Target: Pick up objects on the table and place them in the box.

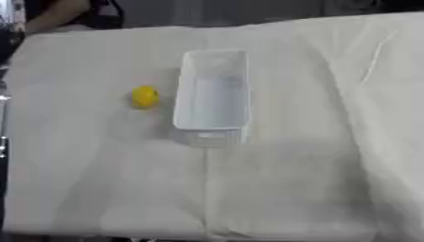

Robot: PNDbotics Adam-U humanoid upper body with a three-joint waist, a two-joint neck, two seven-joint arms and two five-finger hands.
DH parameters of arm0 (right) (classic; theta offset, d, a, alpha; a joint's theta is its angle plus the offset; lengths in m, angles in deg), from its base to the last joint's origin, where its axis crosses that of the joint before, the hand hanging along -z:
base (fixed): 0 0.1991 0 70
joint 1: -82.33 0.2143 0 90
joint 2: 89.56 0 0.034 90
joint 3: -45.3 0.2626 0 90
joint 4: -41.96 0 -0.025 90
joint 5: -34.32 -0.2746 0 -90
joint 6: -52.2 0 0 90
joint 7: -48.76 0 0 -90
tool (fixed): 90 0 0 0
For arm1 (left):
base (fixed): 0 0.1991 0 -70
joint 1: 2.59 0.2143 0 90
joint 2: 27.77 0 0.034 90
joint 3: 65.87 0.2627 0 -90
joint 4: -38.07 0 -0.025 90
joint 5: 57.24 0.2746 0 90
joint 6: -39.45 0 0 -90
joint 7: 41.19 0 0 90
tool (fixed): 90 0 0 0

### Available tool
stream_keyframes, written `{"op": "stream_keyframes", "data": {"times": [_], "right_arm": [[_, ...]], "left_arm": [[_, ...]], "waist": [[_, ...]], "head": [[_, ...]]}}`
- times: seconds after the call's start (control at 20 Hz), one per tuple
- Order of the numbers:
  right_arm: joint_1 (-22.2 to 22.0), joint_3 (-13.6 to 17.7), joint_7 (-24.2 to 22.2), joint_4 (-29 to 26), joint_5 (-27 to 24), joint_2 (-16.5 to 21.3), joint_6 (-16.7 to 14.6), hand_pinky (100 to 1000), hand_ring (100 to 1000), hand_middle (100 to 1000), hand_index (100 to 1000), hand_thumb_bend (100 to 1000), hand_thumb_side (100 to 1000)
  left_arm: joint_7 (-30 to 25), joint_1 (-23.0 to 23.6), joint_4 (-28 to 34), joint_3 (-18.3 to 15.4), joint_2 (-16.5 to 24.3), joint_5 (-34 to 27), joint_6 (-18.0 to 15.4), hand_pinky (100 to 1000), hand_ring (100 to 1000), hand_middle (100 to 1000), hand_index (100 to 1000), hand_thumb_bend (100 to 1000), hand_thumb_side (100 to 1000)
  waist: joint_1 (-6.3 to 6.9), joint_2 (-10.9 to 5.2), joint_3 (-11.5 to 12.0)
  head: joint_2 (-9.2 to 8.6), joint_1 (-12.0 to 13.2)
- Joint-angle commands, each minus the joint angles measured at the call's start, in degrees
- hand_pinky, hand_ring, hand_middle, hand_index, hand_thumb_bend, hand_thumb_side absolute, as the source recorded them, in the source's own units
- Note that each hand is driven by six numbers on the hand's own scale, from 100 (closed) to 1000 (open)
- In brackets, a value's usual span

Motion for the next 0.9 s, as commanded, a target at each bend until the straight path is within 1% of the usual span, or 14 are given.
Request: {"op": "stream_keyframes", "data": {"times": [0.05,0.15,0.3,0.35,0.4,0.45,0.5,0.55,0.7,0.8,0.85,0.9], "right_arm": [[0.3,0.0,-4.3,-0.8,-0.2,0.6,-3.9,698,784,882,853,100,1000],[0.3,-0.2,-4.5,-0.8,-0.2,0.6,-3.9,698,784,879,853,100,1000],[0.4,-0.3,-4.8,-0.8,-0.3,0.6,-3.9,698,781,874,853,100,1000],[0.4,-0.3,-4.9,-0.8,-0.3,0.6,-3.9,697,780,872,853,100,1000],[0.4,-0.4,-5.0,-0.8,-0.4,0.6,-3.9,697,779,872,853,100,1000],[0.4,-0.4,-5.1,-0.8,-0.4,0.6,-3.9,696,778,871,853,100,1000],[0.4,-0.5,-5.2,-0.8,-0.5,0.5,-3.9,697,778,871,853,100,1000],[0.5,-0.5,-5.3,-0.8,-0.5,0.5,-3.9,696,777,870,854,100,1000],[0.5,-0.7,-5.6,-0.8,-0.6,0.5,-3.9,696,776,870,854,100,1000],[0.5,-0.8,-5.8,-0.8,-0.6,0.5,-3.9,694,774,869,854,100,1000],[0.5,-0.8,-5.8,-0.8,-0.6,0.5,-3.9,693,772,869,855,100,1000],[0.5,-0.8,-5.9,-0.8,-0.6,0.5,-3.9,693,772,869,855,100,1000]], "left_arm": [[-2.6,-0.8,-4.1,2.3,5.6,-0.6,0.5,408,597,673,859,264,675],[-4.1,-1.9,-8.7,4.4,8.6,-1.2,0.2,384,581,658,855,259,661],[-6.5,-4.1,-16.4,7.6,13.1,-1.7,-1.6,385,585,667,857,258,658],[-7.6,-4.7,-18.7,8.6,14.5,-1.2,-2.3,391,590,674,863,313,614],[-9.2,-5.5,-21.2,9.5,15.7,-0.3,-2.6,394,594,678,866,339,596],[-11.0,-6.2,-23.6,10.5,16.7,0.9,-2.7,397,598,683,864,391,568],[-12.5,-7.1,-25.5,11.1,17.2,1.9,-2.9,397,598,683,864,386,572],[-14.0,-7.7,-27.3,11.8,17.8,2.7,-3.0,405,605,688,865,420,555],[-18.0,-10.0,-32.3,14.0,18.8,5.2,-3.8,415,611,693,864,432,555],[-19.8,-11.1,-34.5,14.9,19.2,7.3,-4.4,441,632,711,871,444,568],[-20.8,-11.5,-35.4,15.4,19.4,8.4,-4.6,461,653,724,876,446,593],[-21.9,-12.0,-36.3,15.9,19.6,9.6,-4.6,459,651,723,876,447,591]], "waist": [[-0.15,-0.45,-0.2],[-0.08,-0.43,-0.4],[-0.06,-0.38,-1.0],[-0.06,-0.35,-1.2],[-0.07,-0.34,-1.3],[-0.07,-0.32,-1.4],[-0.07,-0.32,-1.5],[-0.03,-0.30,-1.6],[0.04,-0.28,-1.7],[0.04,-0.25,-1.8],[0.06,-0.23,-1.9],[0.07,-0.22,-1.9]], "head": [[-0.25,0.3],[-0.25,0.6],[-0.25,0.7],[-0.25,0.8],[-0.25,0.9],[-0.25,1.0],[-0.25,1.1],[-0.25,1.2],[-0.25,1.3],[-0.25,1.3],[-0.25,1.4],[-0.25,1.4]]}}
